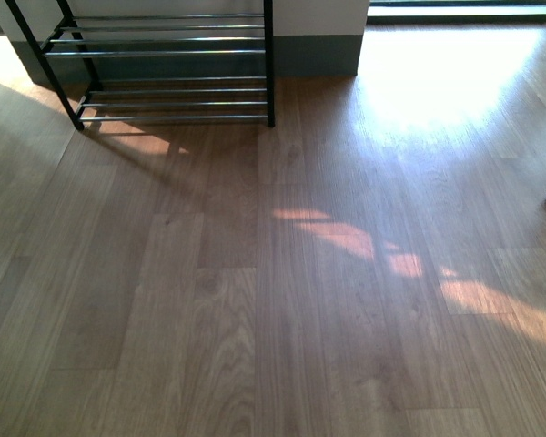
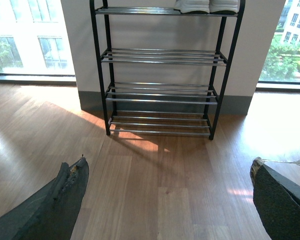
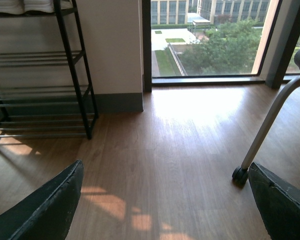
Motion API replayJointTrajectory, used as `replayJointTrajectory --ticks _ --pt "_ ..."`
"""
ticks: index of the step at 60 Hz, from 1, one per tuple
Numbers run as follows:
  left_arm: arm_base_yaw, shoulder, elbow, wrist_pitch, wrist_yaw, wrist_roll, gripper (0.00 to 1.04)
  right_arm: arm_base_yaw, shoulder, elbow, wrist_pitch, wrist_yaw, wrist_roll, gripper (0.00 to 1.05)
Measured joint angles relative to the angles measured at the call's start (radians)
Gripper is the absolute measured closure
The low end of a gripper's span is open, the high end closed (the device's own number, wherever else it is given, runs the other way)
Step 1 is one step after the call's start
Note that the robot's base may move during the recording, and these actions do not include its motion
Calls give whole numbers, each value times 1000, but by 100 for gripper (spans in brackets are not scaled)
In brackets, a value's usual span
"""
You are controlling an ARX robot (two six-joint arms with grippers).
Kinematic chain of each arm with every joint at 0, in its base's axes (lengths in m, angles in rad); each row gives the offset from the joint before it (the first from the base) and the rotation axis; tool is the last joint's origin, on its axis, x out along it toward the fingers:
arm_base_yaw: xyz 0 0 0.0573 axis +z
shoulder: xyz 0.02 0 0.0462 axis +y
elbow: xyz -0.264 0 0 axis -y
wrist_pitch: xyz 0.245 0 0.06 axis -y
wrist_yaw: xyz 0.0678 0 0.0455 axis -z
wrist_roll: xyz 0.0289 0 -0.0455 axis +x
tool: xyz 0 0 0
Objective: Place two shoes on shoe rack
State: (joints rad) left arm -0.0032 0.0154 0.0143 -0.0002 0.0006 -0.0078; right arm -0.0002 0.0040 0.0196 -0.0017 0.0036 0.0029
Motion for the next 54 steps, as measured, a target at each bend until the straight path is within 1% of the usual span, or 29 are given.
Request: replayJointTrajectory --ticks 54 --pt "0 0 0 0 -4 0 9 0 0 0 0 -7 0 9"
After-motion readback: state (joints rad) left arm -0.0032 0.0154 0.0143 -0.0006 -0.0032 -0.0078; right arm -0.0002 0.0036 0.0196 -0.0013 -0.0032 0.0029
